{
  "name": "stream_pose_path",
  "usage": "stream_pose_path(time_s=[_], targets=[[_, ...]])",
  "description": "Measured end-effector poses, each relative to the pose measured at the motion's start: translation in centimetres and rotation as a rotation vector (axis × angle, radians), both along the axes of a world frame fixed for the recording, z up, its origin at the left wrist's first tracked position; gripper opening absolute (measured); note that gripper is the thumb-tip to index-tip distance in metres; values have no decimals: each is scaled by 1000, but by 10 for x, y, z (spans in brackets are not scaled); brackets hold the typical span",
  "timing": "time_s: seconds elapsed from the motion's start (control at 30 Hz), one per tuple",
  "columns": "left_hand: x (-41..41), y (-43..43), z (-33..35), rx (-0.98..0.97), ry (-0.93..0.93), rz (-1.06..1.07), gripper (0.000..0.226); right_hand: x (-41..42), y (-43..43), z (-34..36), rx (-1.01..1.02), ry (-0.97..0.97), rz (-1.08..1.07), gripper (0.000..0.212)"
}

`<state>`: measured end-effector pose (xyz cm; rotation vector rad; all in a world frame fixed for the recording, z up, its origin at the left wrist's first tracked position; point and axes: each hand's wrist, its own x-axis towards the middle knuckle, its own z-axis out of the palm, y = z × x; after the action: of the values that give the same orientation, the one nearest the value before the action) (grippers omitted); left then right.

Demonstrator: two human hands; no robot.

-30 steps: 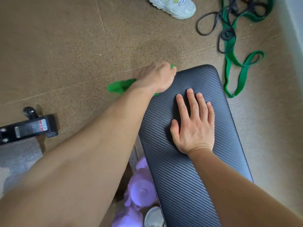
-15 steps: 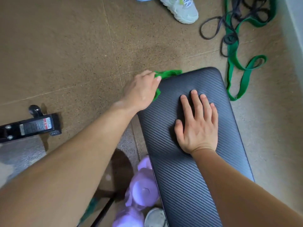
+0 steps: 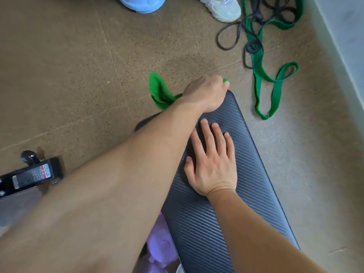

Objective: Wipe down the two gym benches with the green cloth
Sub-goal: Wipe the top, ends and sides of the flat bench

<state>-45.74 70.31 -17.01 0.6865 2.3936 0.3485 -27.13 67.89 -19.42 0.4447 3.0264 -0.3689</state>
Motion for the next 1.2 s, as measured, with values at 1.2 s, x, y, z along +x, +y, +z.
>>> stream_pose_path(time_s=[1.2], targets=[[278,-136,12,581,271,121,31,114,32,27,-292,229,48,57]])
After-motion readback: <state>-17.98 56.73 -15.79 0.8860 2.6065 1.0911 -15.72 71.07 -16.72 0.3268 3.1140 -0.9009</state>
